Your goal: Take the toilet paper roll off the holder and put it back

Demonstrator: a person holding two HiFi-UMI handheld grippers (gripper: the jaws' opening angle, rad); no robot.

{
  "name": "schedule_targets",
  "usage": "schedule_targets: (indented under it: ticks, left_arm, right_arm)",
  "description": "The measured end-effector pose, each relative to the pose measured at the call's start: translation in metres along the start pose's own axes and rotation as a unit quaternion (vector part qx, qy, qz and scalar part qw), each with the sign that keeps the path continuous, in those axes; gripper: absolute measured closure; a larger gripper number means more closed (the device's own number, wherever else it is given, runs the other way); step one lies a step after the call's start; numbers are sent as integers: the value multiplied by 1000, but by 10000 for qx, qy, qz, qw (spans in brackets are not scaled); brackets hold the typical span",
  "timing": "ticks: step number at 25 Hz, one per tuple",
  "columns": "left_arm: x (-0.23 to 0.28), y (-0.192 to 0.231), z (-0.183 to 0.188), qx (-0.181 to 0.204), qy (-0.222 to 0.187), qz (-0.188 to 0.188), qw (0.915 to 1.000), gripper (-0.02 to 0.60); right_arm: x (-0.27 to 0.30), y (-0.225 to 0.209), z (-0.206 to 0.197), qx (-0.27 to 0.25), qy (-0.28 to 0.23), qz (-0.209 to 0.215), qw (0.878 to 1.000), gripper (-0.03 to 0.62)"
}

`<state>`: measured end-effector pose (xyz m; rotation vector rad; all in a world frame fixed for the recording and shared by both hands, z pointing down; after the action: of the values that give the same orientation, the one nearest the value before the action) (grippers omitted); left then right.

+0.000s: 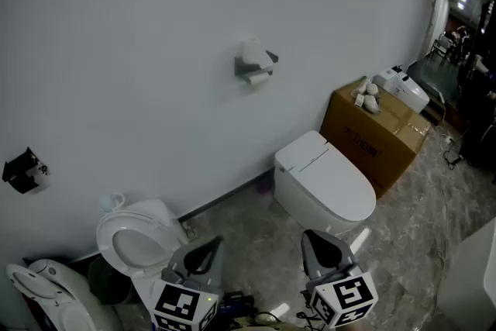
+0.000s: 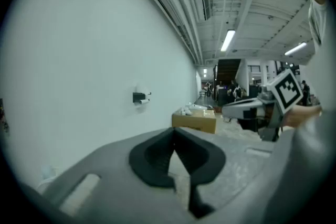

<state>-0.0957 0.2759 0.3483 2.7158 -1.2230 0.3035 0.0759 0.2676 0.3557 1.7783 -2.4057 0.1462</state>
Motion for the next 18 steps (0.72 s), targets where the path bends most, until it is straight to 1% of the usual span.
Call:
schedule_targets:
  ticks: [9,13,18]
  left_arm:
    - [-1,1,-3,-26,15,23,10000,586]
    - [-3,2,-3,-27,1,88,10000,584]
    - [-6,-2,-1,-98,-184,29,9998,584]
  right_arm:
    - [2,3,0,-47,26,69,10000,588]
    - [0,3,-1,-17,24,96,9999,588]
    - [-1,3,-2,10,28,98,9999,588]
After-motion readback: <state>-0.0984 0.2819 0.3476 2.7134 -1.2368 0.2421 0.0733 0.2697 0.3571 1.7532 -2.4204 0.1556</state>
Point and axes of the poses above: the fingertips, and each gripper's own axes: x forward along the fingers, y to its left, z out of its top, the point moved 2 cm from there along -x, backward along the fingers, and after that the axes turned 10 degrees about -z, right-handed, at the moved point
